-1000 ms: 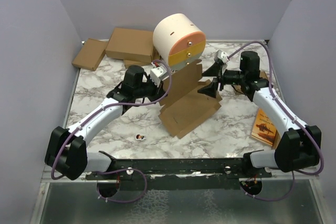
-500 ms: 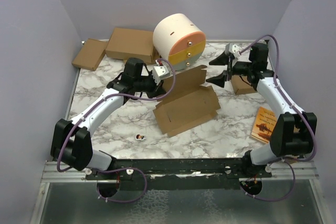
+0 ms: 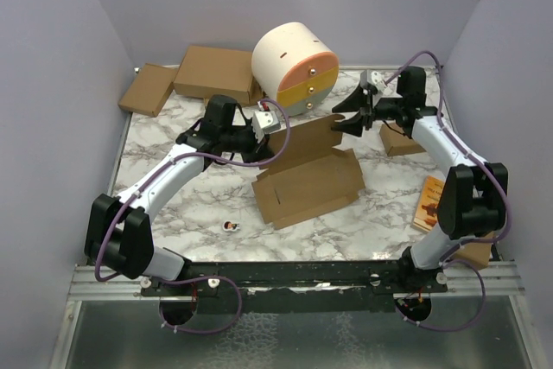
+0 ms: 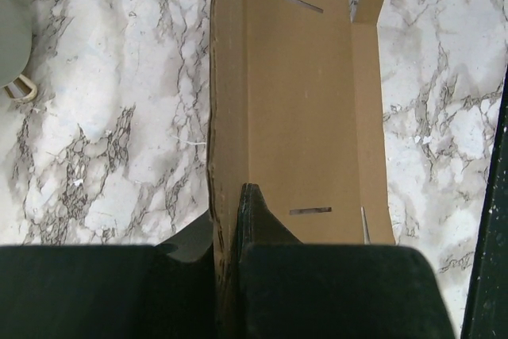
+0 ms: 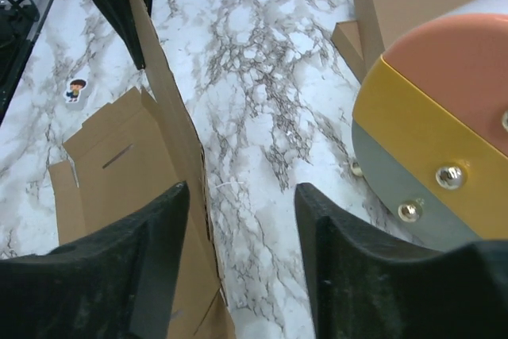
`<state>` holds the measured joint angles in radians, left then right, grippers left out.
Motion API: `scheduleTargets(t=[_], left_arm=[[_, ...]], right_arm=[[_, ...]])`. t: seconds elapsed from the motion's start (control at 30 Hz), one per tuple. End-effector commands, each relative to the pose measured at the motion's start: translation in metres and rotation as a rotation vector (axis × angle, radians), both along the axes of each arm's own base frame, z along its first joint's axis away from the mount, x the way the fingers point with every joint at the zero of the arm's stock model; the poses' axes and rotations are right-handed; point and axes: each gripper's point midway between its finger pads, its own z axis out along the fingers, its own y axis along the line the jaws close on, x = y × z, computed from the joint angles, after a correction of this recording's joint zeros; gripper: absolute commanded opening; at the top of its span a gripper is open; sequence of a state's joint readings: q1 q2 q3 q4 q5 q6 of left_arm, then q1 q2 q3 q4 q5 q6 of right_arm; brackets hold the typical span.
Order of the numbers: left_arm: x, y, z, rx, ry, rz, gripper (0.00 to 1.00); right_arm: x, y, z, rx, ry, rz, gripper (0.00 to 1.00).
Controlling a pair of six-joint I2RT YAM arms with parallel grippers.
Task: Fold the paper box
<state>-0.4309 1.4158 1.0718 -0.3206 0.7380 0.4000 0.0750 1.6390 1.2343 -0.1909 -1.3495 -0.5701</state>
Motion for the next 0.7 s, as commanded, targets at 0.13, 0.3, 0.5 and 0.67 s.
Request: scheduleTargets(t=[0.13, 0.3, 0.5, 0.67], left_arm=[[0.003, -0.003, 0.017, -0.048, -0.059, -0.017, 0.00], [0.003, -0.001, 0.023, -0.085, -0.055, 0.011, 0.10], [-0.007, 0.009, 0.027, -0.226, -0.063, 0.109, 0.47], [-0.020, 0.012, 0.057, -0.376, -0.175, 0.112, 0.59]], right_arm=[[-0.012, 0.010, -0.005, 0.003, -0.033, 0.076, 0.26], [-0.020, 0.011, -0.003, 0.019, -0.053, 0.111, 0.03], [-0.032, 0.011, 0.009, 0.048, -0.062, 0.144, 0.01], [-0.042, 0.012, 0.021, 0.082, -0.065, 0.181, 0.01]])
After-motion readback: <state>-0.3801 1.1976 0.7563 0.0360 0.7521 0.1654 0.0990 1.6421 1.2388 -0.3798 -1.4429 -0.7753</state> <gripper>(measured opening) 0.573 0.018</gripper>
